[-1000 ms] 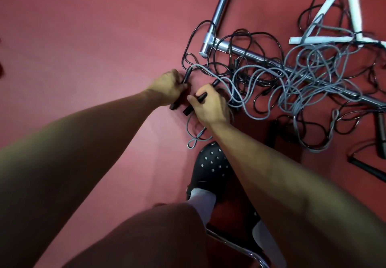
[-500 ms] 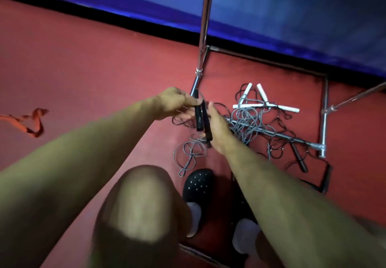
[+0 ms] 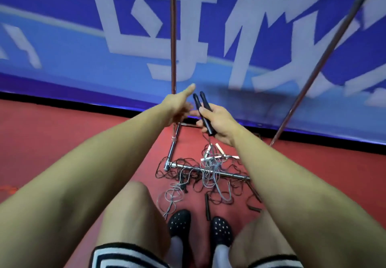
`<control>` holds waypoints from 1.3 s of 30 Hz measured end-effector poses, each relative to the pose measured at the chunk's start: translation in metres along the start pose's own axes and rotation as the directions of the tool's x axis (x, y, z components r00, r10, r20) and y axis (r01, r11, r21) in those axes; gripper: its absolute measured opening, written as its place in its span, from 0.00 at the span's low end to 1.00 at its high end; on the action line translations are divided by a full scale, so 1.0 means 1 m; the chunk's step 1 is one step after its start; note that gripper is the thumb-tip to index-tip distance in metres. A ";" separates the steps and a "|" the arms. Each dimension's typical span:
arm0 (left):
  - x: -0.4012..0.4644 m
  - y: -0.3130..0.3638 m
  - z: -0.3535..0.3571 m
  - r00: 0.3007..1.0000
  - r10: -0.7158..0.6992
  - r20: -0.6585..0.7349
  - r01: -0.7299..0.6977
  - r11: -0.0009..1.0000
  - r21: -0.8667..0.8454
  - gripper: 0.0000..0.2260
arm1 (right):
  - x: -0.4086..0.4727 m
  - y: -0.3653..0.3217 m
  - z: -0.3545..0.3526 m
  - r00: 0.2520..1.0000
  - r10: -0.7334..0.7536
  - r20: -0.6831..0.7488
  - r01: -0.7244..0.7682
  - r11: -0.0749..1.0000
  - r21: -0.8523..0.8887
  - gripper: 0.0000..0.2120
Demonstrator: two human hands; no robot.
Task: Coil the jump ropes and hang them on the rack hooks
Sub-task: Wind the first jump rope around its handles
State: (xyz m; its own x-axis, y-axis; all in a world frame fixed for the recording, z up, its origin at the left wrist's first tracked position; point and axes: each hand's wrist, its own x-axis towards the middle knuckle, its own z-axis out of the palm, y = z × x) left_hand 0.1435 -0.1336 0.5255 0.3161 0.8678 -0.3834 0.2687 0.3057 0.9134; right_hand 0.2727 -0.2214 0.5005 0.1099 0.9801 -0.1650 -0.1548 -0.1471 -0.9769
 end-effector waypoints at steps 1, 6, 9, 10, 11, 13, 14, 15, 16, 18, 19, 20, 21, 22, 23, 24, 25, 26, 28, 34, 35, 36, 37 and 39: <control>-0.009 0.009 0.003 1.000 -0.004 0.007 0.004 0.999 0.046 0.30 | -0.010 -0.014 -0.002 1.000 -0.027 -0.010 0.027 0.999 0.031 0.05; -0.055 0.048 0.026 0.970 0.058 0.234 0.013 0.956 -0.293 0.24 | -0.061 -0.076 -0.002 0.996 -0.072 0.048 0.073 0.997 -0.016 0.09; -0.082 0.084 0.031 0.952 0.242 0.189 -0.127 0.870 -0.476 0.15 | -0.083 -0.105 -0.003 0.995 -0.095 0.041 0.097 0.994 -0.046 0.14; -0.090 0.096 0.030 0.943 0.283 0.174 -0.170 0.862 -0.478 0.13 | -0.089 -0.114 -0.002 0.994 -0.104 0.029 0.105 0.993 -0.056 0.16; -0.097 0.106 0.027 0.933 0.316 0.171 -0.200 0.853 -0.483 0.11 | -0.095 -0.123 -0.001 0.993 -0.114 0.016 0.114 0.991 -0.070 0.17; -0.115 0.127 0.020 0.909 0.378 0.174 -0.260 0.843 -0.470 0.09 | -0.107 -0.144 0.003 0.990 -0.144 0.002 0.143 0.986 -0.083 0.16; -0.125 0.136 0.017 0.897 0.404 0.180 -0.294 0.849 -0.440 0.11 | -0.114 -0.155 0.006 0.987 -0.162 0.002 0.162 0.982 -0.093 0.12; -0.134 0.145 0.015 0.887 0.424 0.182 -0.326 0.855 -0.403 0.14 | -0.121 -0.166 0.009 0.984 -0.176 -0.002 0.174 0.978 -0.119 0.10; -0.144 0.153 0.013 0.876 0.444 0.190 -0.354 0.858 -0.373 0.17 | -0.128 -0.177 0.013 0.983 -0.182 -0.005 0.179 0.972 -0.154 0.10; -0.165 0.167 0.007 0.852 0.477 0.216 -0.388 0.852 -0.351 0.20 | -0.141 -0.198 0.020 0.985 -0.172 0.012 0.170 0.959 -0.226 0.10; -0.173 0.174 0.003 0.843 0.488 0.226 -0.400 0.850 -0.342 0.19 | -0.147 -0.208 0.022 0.988 -0.150 0.026 0.151 0.956 -0.253 0.12; -0.181 0.180 -0.001 0.835 0.498 0.234 -0.413 0.848 -0.332 0.18 | -0.154 -0.218 0.025 0.992 -0.115 0.042 0.123 0.954 -0.275 0.15; -0.188 0.185 -0.005 0.825 0.507 0.251 -0.422 0.847 -0.322 0.16 | -0.161 -0.226 0.026 0.995 -0.076 0.068 0.093 0.948 -0.304 0.16; -0.195 0.187 -0.008 0.822 0.507 0.259 -0.425 0.850 -0.312 0.15 | -0.169 -0.232 0.028 0.994 -0.032 0.102 0.065 0.939 -0.337 0.15; -0.200 0.189 -0.010 0.834 0.494 0.247 -0.419 0.857 -0.299 0.14 | -0.176 -0.237 0.031 0.991 0.007 0.137 0.044 0.929 -0.366 0.16; -0.205 0.191 -0.012 0.858 0.469 0.209 -0.407 0.870 -0.278 0.14 | -0.180 -0.240 0.032 0.986 0.032 0.166 0.035 0.923 -0.384 0.18; -0.208 0.191 -0.012 0.883 0.439 0.169 -0.391 0.885 -0.252 0.15 | -0.183 -0.242 0.034 0.982 0.039 0.187 0.037 0.921 -0.387 0.19; -0.210 0.191 -0.011 0.897 0.418 0.145 -0.380 0.896 -0.229 0.15 | -0.186 -0.241 0.036 0.981 0.030 0.194 0.047 0.923 -0.381 0.20; -0.212 0.191 -0.010 0.907 0.397 0.142 -0.365 0.908 -0.204 0.13 | -0.188 -0.236 0.036 0.982 -0.003 0.188 0.068 0.938 -0.339 0.21; -0.194 0.163 -0.010 0.940 0.316 0.126 -0.308 0.948 -0.083 0.14 | -0.176 -0.201 0.010 0.999 -0.036 0.031 0.041 0.988 -0.152 0.18; -0.188 0.155 -0.010 0.947 0.302 0.111 -0.295 0.953 -0.072 0.14 | -0.172 -0.194 0.005 0.999 -0.032 -0.014 0.030 0.993 -0.116 0.17; -0.180 0.146 -0.011 0.954 0.284 0.097 -0.278 0.958 -0.071 0.15 | -0.167 -0.186 -0.001 0.998 -0.027 -0.064 0.020 0.994 -0.106 0.17; -0.171 0.138 -0.012 0.960 0.266 0.087 -0.260 0.963 -0.072 0.15 | -0.161 -0.178 -0.006 0.993 -0.023 -0.120 0.010 0.994 -0.111 0.16; -0.152 0.120 -0.012 0.971 0.229 0.066 -0.226 0.972 -0.058 0.14 | -0.147 -0.160 -0.017 0.971 -0.025 -0.239 -0.001 0.994 -0.105 0.14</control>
State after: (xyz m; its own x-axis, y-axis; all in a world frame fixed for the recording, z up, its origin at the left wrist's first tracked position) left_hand 0.1166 -0.2240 0.6954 0.4286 0.8870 -0.1718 0.1371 0.1241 0.9828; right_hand 0.2976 -0.3444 0.6793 0.3450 0.9234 -0.1684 -0.0507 -0.1608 -0.9857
